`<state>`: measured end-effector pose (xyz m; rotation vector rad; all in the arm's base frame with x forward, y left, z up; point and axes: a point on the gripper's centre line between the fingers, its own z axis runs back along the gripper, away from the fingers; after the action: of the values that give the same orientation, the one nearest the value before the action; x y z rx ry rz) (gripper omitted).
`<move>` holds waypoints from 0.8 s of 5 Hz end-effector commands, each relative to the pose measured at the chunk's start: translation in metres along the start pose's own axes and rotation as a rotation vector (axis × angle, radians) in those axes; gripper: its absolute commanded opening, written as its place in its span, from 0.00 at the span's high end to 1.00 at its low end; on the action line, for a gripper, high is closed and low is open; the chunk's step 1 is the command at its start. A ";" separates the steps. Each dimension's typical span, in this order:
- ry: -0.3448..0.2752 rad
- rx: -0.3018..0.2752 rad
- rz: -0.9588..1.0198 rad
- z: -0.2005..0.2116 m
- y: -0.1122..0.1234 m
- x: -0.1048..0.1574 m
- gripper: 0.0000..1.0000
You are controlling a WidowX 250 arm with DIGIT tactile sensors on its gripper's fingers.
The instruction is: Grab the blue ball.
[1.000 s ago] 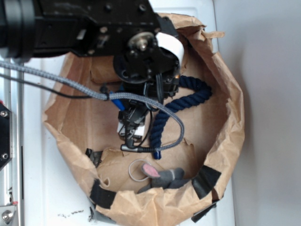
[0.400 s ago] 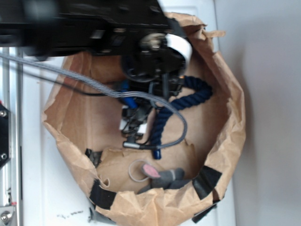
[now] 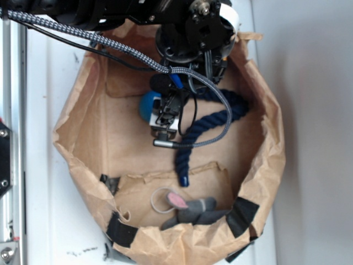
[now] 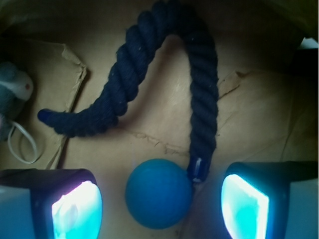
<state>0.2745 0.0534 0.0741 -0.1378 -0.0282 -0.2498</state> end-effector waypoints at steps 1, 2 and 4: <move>-0.021 0.110 -0.022 -0.011 -0.014 -0.005 0.00; -0.037 0.104 -0.035 -0.025 -0.026 -0.009 0.00; -0.056 0.067 -0.017 -0.045 -0.031 -0.009 1.00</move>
<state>0.2562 0.0288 0.0303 -0.0779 -0.0812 -0.2385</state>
